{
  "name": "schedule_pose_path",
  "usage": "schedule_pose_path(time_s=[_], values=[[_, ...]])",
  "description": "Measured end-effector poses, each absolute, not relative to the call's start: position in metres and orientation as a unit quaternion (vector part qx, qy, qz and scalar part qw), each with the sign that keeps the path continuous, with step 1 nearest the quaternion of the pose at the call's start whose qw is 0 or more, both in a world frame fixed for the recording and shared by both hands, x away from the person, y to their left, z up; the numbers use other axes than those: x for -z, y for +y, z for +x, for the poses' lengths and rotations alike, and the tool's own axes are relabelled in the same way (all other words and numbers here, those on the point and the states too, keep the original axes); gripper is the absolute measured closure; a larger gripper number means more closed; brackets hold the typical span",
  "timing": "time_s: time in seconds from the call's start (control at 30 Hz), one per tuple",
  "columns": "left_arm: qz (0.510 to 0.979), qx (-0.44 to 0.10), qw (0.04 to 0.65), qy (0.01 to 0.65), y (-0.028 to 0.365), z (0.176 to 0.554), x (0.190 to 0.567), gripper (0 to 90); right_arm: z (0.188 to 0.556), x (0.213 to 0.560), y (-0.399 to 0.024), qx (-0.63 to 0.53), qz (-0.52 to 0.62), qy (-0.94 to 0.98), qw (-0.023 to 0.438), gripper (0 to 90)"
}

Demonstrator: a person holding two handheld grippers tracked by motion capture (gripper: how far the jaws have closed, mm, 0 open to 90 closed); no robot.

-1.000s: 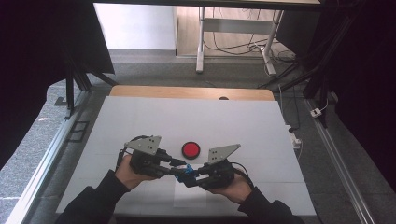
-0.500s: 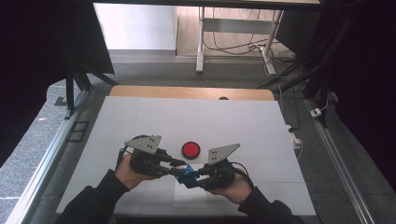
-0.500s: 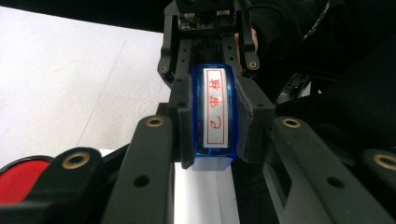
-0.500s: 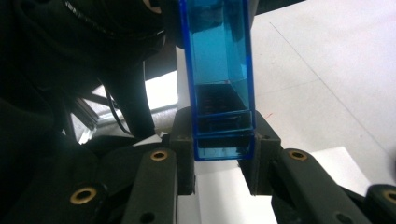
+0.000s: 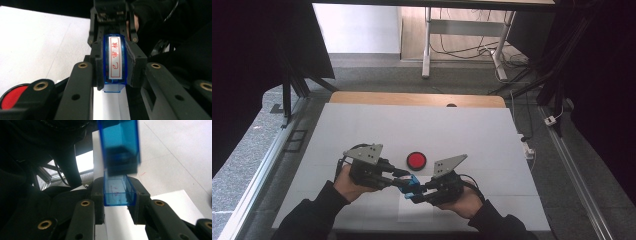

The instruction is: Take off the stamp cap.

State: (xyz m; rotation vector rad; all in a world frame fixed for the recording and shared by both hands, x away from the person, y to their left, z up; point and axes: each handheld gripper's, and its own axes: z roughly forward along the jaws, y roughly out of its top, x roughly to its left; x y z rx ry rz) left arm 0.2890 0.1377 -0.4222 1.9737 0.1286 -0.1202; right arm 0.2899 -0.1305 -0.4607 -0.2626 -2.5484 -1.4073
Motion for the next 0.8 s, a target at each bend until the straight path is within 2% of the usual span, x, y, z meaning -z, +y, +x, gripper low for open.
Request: schedule_pose_path(time_s=[0.27,0.8], values=[[0.841,0.045,0.535,0.063,0.134,0.286,0.422,70.6,0.289,0.459,-0.132,0.479,-0.090,-0.869,0.087,68.8],[0.843,0.024,0.528,0.097,0.140,0.280,0.423,70.4,0.282,0.458,-0.141,0.454,-0.112,-0.884,0.015,68.6]])
